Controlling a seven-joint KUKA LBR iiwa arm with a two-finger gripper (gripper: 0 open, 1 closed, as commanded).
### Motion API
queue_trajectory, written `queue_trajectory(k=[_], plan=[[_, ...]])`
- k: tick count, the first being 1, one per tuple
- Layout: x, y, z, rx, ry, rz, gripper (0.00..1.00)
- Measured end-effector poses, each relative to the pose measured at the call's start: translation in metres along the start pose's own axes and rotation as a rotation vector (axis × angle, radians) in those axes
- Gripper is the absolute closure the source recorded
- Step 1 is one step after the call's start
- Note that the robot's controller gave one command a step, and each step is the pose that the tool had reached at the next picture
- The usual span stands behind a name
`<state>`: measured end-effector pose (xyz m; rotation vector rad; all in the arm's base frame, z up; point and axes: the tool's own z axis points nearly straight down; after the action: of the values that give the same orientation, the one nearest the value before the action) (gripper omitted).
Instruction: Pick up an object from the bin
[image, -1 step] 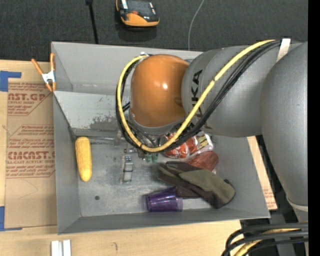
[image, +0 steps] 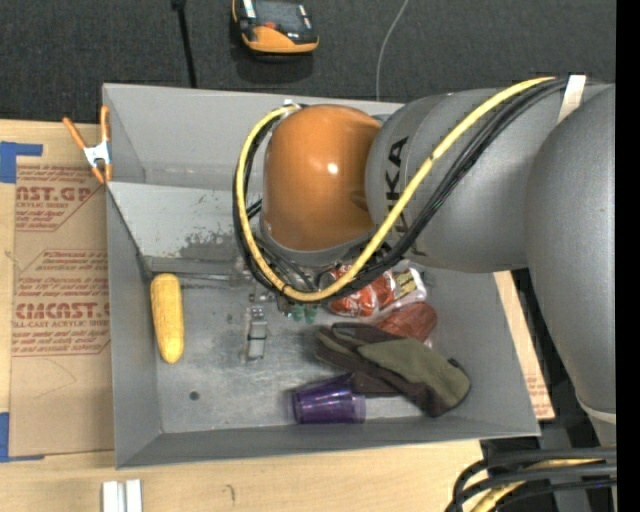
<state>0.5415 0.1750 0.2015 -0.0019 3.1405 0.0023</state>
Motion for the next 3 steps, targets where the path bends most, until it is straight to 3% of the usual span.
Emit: queue_trajectory(k=[1, 2, 3], plan=[[0.019, -0.032, -0.051, 0.002, 0.008, 0.018, 0.00], [0.009, -0.056, -0.097, 0.000, -0.003, 0.038, 0.00], [0.017, -0.078, -0.077, 0.001, -0.003, -0.113, 0.00]])
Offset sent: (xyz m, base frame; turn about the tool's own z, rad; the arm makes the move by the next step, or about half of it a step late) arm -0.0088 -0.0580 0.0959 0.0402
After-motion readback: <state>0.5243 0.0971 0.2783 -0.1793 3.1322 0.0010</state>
